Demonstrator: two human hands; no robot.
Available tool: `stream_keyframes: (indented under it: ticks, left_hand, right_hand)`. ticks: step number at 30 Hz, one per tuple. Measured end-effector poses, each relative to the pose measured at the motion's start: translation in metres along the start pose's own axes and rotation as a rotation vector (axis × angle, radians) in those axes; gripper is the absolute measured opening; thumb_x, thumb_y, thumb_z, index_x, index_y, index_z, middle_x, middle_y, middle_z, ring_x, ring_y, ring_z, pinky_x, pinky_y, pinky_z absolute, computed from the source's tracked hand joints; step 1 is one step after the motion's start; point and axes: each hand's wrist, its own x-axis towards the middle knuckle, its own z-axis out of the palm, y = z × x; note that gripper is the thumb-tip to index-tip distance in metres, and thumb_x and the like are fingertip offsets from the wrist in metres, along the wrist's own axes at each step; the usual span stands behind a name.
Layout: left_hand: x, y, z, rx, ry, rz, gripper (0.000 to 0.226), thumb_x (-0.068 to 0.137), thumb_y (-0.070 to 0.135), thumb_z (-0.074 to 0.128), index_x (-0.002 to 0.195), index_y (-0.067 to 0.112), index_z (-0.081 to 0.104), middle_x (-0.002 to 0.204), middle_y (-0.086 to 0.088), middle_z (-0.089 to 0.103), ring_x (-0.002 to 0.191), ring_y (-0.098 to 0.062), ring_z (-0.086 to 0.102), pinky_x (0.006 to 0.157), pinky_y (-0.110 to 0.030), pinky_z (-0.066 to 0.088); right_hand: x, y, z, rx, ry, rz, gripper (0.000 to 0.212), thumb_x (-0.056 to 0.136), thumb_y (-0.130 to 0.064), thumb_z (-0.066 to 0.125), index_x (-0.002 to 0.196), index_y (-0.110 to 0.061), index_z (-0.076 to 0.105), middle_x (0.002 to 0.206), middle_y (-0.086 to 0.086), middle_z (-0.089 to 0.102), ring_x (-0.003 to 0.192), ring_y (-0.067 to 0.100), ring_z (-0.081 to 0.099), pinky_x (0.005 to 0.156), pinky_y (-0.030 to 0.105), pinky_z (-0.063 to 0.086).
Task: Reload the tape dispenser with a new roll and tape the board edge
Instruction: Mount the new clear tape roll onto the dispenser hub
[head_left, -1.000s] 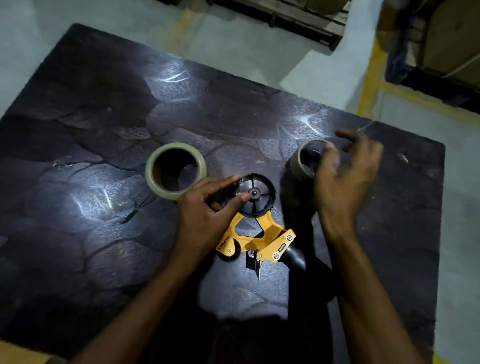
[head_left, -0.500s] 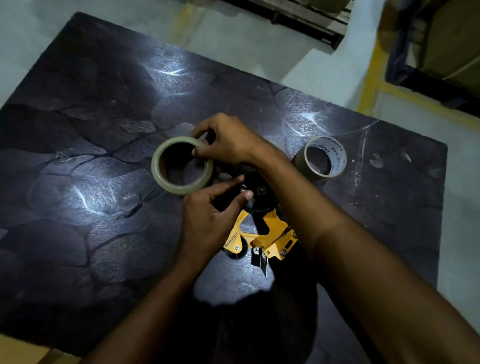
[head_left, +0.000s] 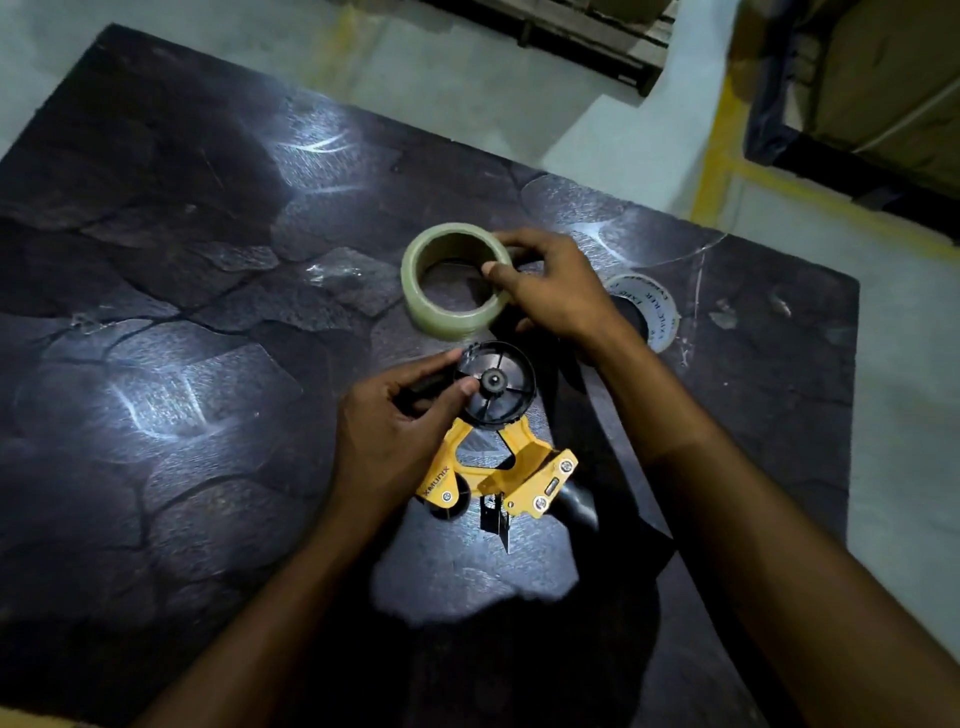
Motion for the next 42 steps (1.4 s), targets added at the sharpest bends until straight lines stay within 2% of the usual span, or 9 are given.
stream_keyframes:
  ticks: [7,11,20,26,29,31,34,37,42]
  left_hand:
    - [0.007,0.003,-0.001,0.037,-0.012,-0.024,0.036,0.089,0.019,0.084,0.124,0.021,0.079,0.066,0.004,0.078,0.055,-0.002,0.065,0.056,-0.014,0.055]
    - [0.018,0.001,-0.003,0.095,0.009,0.003,0.039,0.087,0.030,0.086,0.125,0.020,0.080,0.087,0.012,0.081,0.049,0.007,0.051,0.056,-0.013,0.050]
    - [0.002,0.005,-0.005,-0.072,0.093,-0.057,0.049,0.091,0.057,0.070,0.114,0.015,0.083,0.102,0.006,0.085,0.099,-0.010,0.081,0.086,-0.033,0.065]
    - [-0.037,0.004,0.011,-0.035,0.125,0.017,0.039,0.101,0.033,0.054,0.134,0.021,0.071,0.125,0.011,0.075,0.115,0.010,0.068,0.092,-0.007,0.050]
    - [-0.034,0.000,0.013,-0.004,0.144,0.038,0.041,0.104,0.029,0.050,0.139,0.021,0.070,0.123,-0.003,0.078,0.111,-0.010,0.073,0.092,-0.027,0.060]
    - [-0.020,0.000,0.009,0.011,0.105,0.052,0.038,0.105,0.029,0.050,0.136,0.024,0.072,0.118,-0.006,0.080,0.108,-0.026,0.074,0.093,-0.042,0.060]
    - [0.004,0.005,0.001,0.034,0.005,0.107,0.031,0.105,0.030,0.052,0.127,0.027,0.074,0.116,0.008,0.080,0.112,-0.010,0.074,0.100,-0.038,0.060]
    - [0.035,0.010,-0.005,0.078,-0.123,0.109,0.024,0.109,0.029,0.053,0.113,0.037,0.076,0.098,0.017,0.082,0.088,0.002,0.075,0.085,-0.033,0.061]
    - [0.086,0.022,-0.005,0.014,-0.408,0.236,0.041,0.108,0.019,0.046,0.132,-0.006,0.068,0.129,-0.020,0.074,0.107,-0.009,0.076,0.097,-0.028,0.059]
  right_hand:
    - [-0.015,0.015,-0.016,-0.074,0.184,-0.010,0.029,0.096,-0.022,0.064,0.122,-0.024,0.076,0.098,-0.011,0.072,0.099,0.015,0.073,0.095,0.040,0.060]
    - [-0.018,0.019,-0.021,-0.077,0.277,-0.012,0.026,0.097,-0.020,0.060,0.116,-0.019,0.079,0.093,-0.007,0.072,0.092,0.010,0.069,0.087,0.032,0.057]
    - [-0.055,-0.009,-0.038,-0.142,0.199,-0.192,0.027,0.098,-0.029,0.055,0.111,-0.022,0.078,0.089,-0.005,0.077,0.075,0.012,0.072,0.069,0.037,0.060]
    - [-0.078,0.004,-0.028,-0.159,0.098,-0.219,0.027,0.104,-0.026,0.056,0.124,-0.024,0.074,0.110,-0.008,0.079,0.098,0.010,0.075,0.086,0.039,0.062]
    - [-0.077,0.006,-0.032,-0.109,0.086,-0.203,0.028,0.104,-0.023,0.055,0.125,-0.022,0.074,0.113,-0.008,0.078,0.102,0.009,0.074,0.088,0.040,0.063]
    - [-0.075,0.010,-0.035,-0.083,0.095,-0.200,0.030,0.103,-0.025,0.054,0.125,-0.020,0.074,0.115,-0.006,0.078,0.105,0.012,0.074,0.090,0.045,0.062]
    - [-0.073,0.017,-0.037,0.002,0.129,-0.166,0.028,0.101,-0.025,0.055,0.121,-0.020,0.075,0.112,-0.004,0.079,0.107,0.017,0.073,0.094,0.048,0.060]
    - [-0.072,0.025,-0.040,0.105,0.144,-0.138,0.026,0.102,-0.022,0.057,0.121,-0.022,0.075,0.113,-0.004,0.079,0.110,0.019,0.073,0.099,0.046,0.059]
    - [-0.066,0.036,-0.052,0.243,0.157,-0.166,0.023,0.105,-0.012,0.057,0.118,-0.020,0.073,0.109,-0.006,0.078,0.100,0.004,0.071,0.091,0.025,0.056]
